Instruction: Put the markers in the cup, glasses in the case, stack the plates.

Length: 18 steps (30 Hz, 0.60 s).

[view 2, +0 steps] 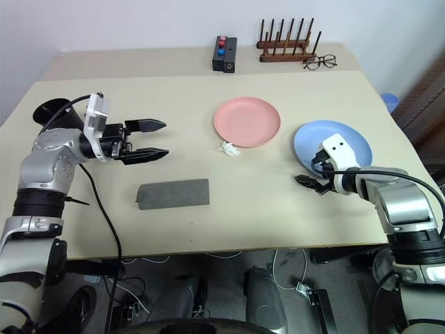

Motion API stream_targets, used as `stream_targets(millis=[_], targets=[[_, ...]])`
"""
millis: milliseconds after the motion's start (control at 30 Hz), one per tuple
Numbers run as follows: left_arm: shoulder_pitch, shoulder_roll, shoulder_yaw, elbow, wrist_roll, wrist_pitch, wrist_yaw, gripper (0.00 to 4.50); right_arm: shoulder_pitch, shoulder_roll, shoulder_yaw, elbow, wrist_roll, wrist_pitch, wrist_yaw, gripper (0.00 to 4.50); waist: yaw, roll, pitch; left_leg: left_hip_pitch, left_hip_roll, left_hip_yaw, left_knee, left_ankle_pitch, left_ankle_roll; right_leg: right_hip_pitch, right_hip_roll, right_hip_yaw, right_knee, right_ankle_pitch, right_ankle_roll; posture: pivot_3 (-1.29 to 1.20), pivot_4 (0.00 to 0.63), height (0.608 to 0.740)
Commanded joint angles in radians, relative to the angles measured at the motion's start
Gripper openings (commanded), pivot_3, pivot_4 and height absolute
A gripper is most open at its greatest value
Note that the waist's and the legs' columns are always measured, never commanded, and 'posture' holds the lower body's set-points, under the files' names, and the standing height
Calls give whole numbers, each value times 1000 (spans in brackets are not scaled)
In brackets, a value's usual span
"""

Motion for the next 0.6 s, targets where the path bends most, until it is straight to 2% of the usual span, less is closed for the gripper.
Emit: stream_targets(millis=[33,133,367,400,500,600], targets=[[-5,0,3,-29,11,-42,1,4475,7,-28,-10,5,-44,-17,-24,4500,0,0,0,0,0,0,0,0,0,0,0,0,0,0,0,0,150,740],[-12,-1,3,-18,22,-60,5,4500,-5,-33,30,52,-105,-64,-47,3716,1,0,0,0,0,0,0,0,0,0,0,0,0,0,0,0,150,740],[-10,4,17,-7,34,-83,29,4500,-144,-23,97,184,-223,-230,-69,305,8,0,0,1,0,0,0,1,-1,2,0,0,0,0,0,0,150,740],[-8,5,20,-6,36,-90,35,4500,-185,-12,102,214,-233,-250,-73,34,7,0,0,1,0,0,0,1,-1,2,0,0,0,0,0,0,150,740],[-9,4,32,-1,30,-93,58,4500,-321,30,126,305,-263,-340,-70,34,3,0,0,2,0,0,0,2,-3,1,0,0,0,0,0,0,150,740],[-23,-3,54,20,32,-119,105,4500,-528,131,138,434,-286,-432,-106,34,-12,0,0,2,0,0,-1,4,-6,1,0,0,0,0,0,0,150,740]])
